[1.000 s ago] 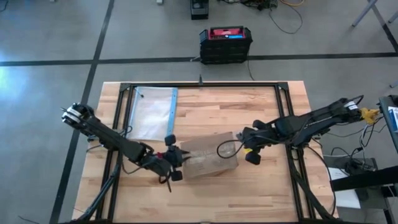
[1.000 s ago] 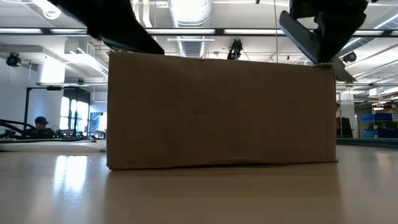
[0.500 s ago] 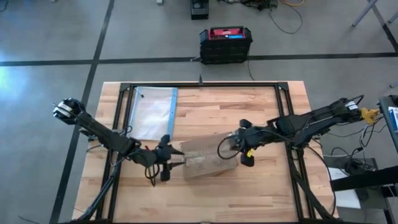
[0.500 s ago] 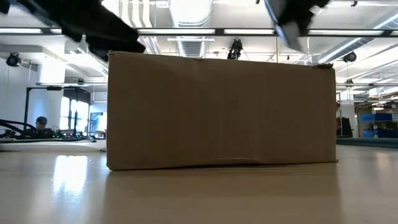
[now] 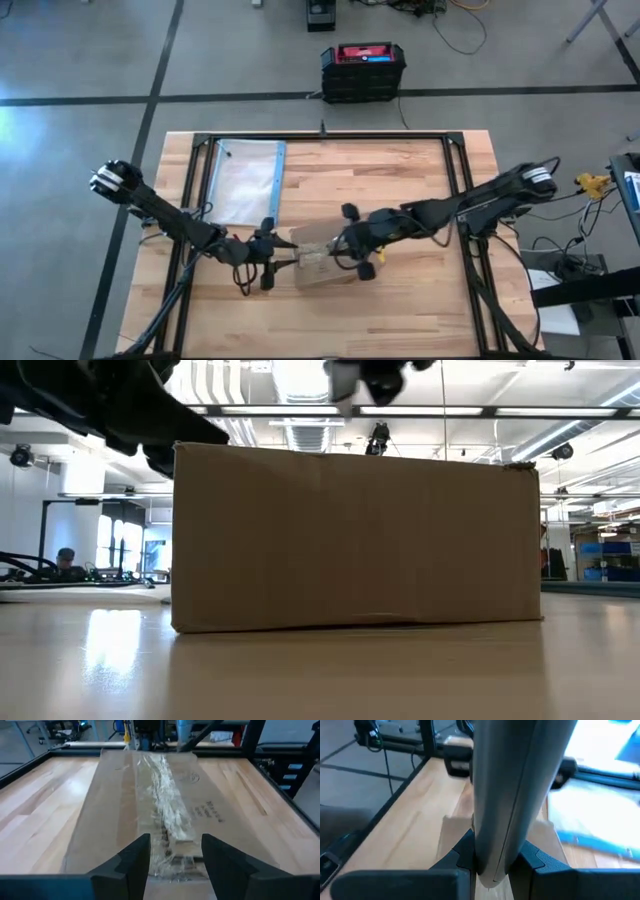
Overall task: Pack items into zip bag
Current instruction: Open the brown box using the silver cutter blade
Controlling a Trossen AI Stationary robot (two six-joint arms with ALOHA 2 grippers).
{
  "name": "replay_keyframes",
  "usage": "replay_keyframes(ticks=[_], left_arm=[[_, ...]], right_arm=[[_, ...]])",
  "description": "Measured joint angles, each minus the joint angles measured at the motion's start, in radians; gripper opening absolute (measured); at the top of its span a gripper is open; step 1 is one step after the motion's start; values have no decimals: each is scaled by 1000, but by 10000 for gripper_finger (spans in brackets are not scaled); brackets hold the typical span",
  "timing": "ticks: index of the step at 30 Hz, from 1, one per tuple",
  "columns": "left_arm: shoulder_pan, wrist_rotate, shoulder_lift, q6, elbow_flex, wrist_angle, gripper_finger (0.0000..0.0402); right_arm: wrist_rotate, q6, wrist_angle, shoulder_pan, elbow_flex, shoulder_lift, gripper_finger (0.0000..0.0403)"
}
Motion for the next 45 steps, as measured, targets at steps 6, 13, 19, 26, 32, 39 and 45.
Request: replay_keyframes(ticks=[6,13,19,26,32,39,45], left_arm=[[3,-2,1,-41,0,-68,153],[3,-18,18,-63,0,-78,148],[3,-19,33,-75,1,-79,154],[3,-18,34,-81,3,-97,146],[3,-17,35,-82,2,-108,139],[3,-15,36,-82,1,-108,146],[4,-15,36,-97,1,-109,140]], right_arm=[[-139,-31,253,-33,8,113,53],[-159,-77,398,-85,8,217,53],[-168,-81,496,-112,9,278,53],[-202,-49,543,-126,24,341,53],[-193,-61,566,-127,25,354,53],[-192,-60,594,-128,25,369,53],[-151,-45,593,-124,25,388,53]])
